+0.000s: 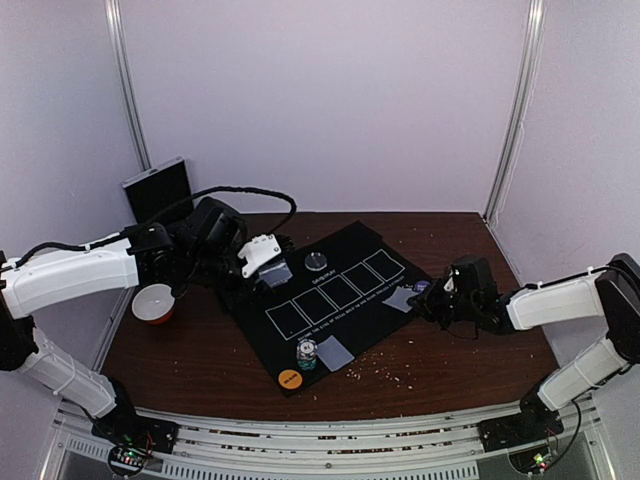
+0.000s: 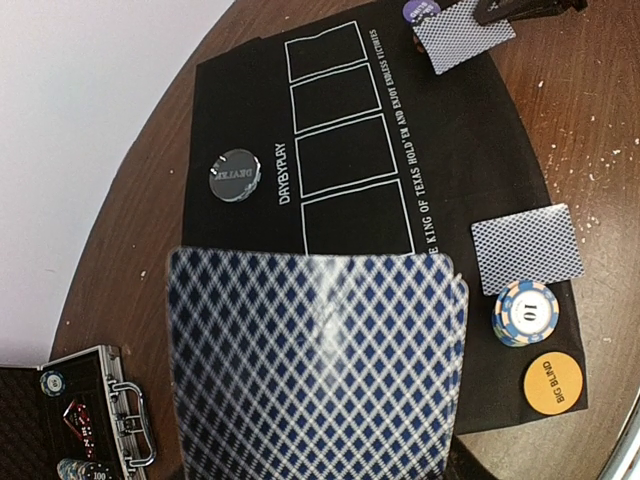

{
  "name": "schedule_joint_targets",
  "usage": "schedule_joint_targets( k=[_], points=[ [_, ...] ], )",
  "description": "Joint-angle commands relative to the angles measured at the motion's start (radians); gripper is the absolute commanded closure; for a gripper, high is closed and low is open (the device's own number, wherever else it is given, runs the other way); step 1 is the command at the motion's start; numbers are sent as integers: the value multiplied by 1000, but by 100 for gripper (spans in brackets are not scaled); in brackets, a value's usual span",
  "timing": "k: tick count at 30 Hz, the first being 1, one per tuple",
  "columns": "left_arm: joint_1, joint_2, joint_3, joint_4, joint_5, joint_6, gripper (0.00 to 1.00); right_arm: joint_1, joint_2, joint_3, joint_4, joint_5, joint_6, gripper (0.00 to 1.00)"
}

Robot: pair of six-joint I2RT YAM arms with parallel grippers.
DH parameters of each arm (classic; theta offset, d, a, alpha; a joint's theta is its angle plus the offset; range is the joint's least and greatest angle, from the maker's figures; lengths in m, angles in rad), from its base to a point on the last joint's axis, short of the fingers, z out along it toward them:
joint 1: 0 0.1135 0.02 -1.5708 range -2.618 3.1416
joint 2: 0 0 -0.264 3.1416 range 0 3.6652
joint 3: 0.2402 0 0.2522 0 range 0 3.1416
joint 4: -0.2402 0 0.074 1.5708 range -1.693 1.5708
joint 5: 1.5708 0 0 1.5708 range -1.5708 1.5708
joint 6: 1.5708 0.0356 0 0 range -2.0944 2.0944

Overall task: Distribute texas hold em gaming equipment
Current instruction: Distribute the poker card in the small blind area.

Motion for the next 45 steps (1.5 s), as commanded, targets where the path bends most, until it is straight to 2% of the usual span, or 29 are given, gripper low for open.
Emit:
schedule_joint_targets(
  k=[1,6,15,16,22,29,33,35,36,39,41,44,45],
  points=[
    [8,-13,-6,59,-7,-5,49,7,27,-13,91,11,58,100],
    [11,-16,-5,58,-12,-2,49,9,92,-31,181,-21,120,100],
    [16,-23,-11,58,-12,1,49,13,165,-17,184,-44,130,100],
    [16,-24,-13,58,-12,2,49,13,166,-21,183,-38,137,97],
    [20,-28,-15,59,-10,8,49,13,137,-26,131,-28,145,57],
    [25,-34,-23,65,-6,12,49,13,-36,-10,-120,48,70,31],
    [26,-34,-24,71,-1,11,49,14,-171,68,-346,153,-83,13],
    [27,-34,-22,71,5,8,49,15,-210,145,-425,187,-239,1],
    [27,-34,-20,71,8,10,49,18,-218,199,-456,185,-338,0],
    [27,-38,-16,76,19,10,49,43,-199,390,-528,90,-636,0],
    [27,-43,-15,80,30,13,49,63,-156,485,-534,-65,-738,0],
    [27,-55,-13,82,44,18,49,99,-52,593,-471,-358,-745,0],
    [27,-61,-13,83,49,19,49,118,-18,611,-413,-414,-718,0]
  ],
)
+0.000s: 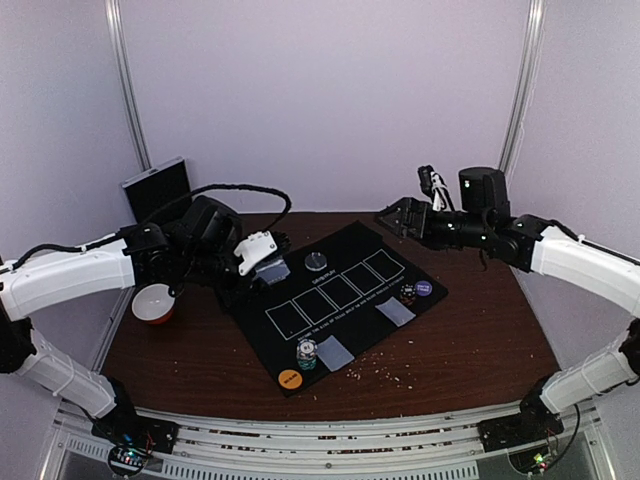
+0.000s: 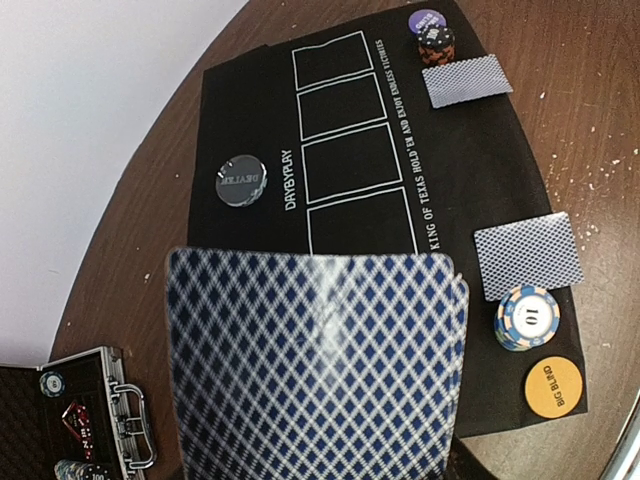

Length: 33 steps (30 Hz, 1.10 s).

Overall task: Distribute texas hold em gaming equipment
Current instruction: Distribute the poker card in the small blind area, then pick up the poker card from the face-down deck piles.

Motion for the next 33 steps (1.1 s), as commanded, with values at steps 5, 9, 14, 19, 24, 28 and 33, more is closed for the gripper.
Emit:
schedule_joint_targets(
  k=[5,9,14,19,24,28,33],
  points=[
    [6,-62,-1,61,51,22,49,176,302,222,170,-397,-123,0],
    [6,-62,2,54,52,19,49,253,454,368,176,-440,-121,1],
    [6,-64,5,51,42,17,49,296,571,470,130,-445,-143,2],
    [6,-67,8,52,46,17,50,298,618,520,51,-365,-181,10],
    [6,-67,4,52,55,21,52,299,627,547,15,-323,-200,28],
    [6,-72,-1,52,76,28,52,297,639,568,-6,-304,-206,31],
    [6,-74,0,52,62,30,52,298,669,621,-59,-286,-229,38]
  ],
)
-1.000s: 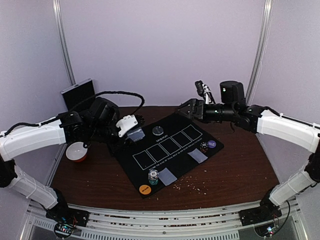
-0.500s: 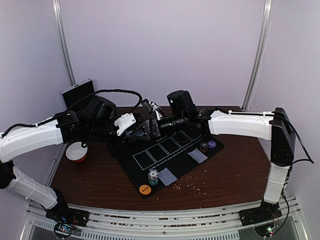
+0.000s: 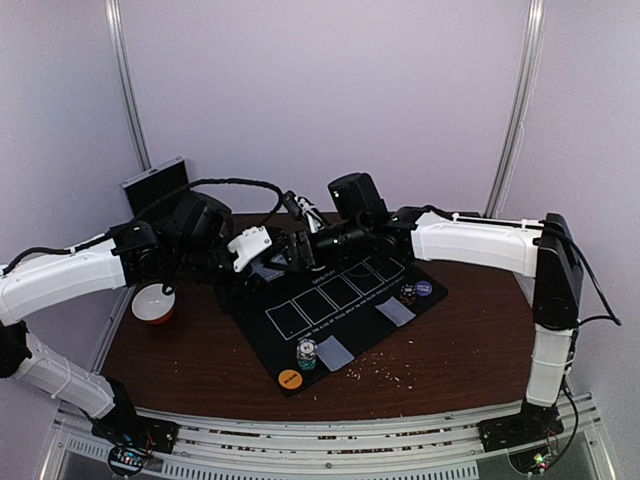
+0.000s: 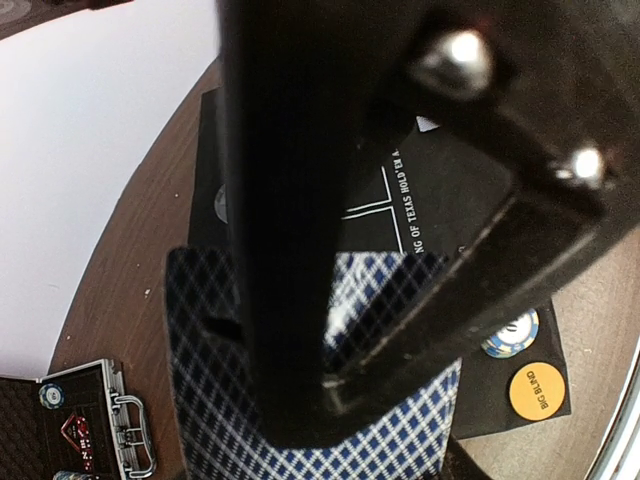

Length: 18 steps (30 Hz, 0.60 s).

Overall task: Distribute texas hold em gaming equipment
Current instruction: Pick up the poker card from the face-down deck piles.

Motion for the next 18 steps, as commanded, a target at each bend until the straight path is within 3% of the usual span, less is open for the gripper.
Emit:
schedule_joint_targets(
  k=[1,15,18],
  points=[
    [2,-30,-1,52,0,14,53,-3,27,58,-79,47,-42,39],
    [3,-32,-19,52,-27,8,53,-14,-69,32,-165,130,-97,64],
    [3,-31,-18,52,-31,6,53,-14,-76,34,-175,131,-102,75]
  ],
)
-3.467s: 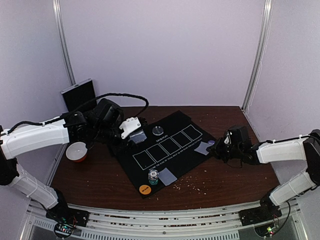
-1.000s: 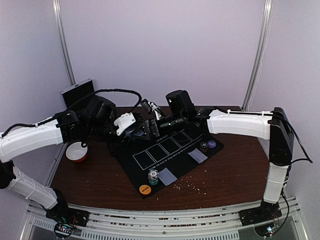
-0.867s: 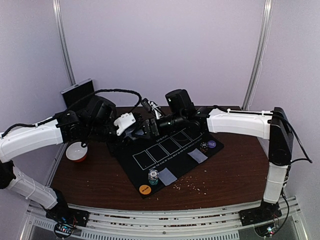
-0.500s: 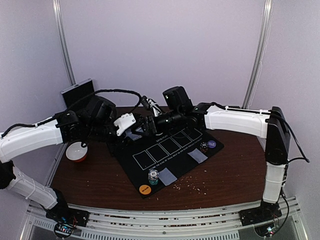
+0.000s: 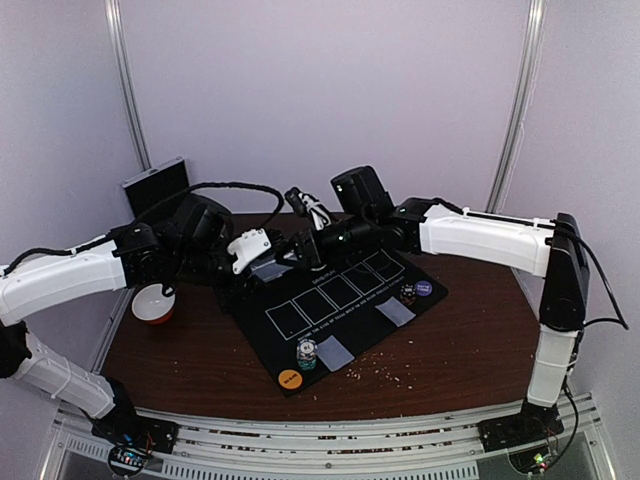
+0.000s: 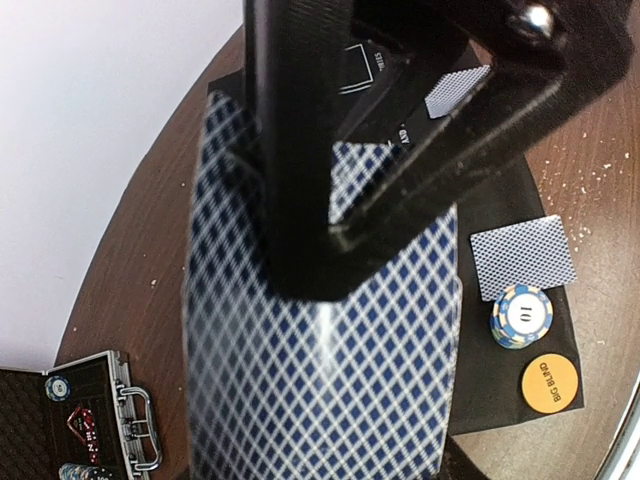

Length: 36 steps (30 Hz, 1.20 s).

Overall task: Distribute texas hold em gaming equipment
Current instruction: Pick up the poker card from the face-down deck piles, then distribute the poker card in the big blind area.

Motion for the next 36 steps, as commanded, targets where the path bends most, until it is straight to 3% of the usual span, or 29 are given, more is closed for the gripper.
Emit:
schedule_joint_targets(
  k=[1,9,19,23,28,32,36],
  points=[
    [3,-29,-4,52,-8,2,53,-8,-47,0,-45,43,-20,79],
    [3,-25,-15,51,-25,-5,53,-8,-79,3,-99,100,-48,100],
    [3,-12,-23,60,-91,-38,52,-17,-173,-18,-141,166,-35,100],
    [9,-3,-25,68,-141,-87,52,-73,-293,-181,-27,248,200,100],
    [14,19,-29,86,-205,-153,52,-94,-511,-639,308,417,658,100],
    [14,39,-33,89,-249,-194,52,-36,-597,-910,427,561,931,100],
    [15,25,-58,105,-257,-223,52,64,-637,-1043,451,721,1137,100]
  ],
)
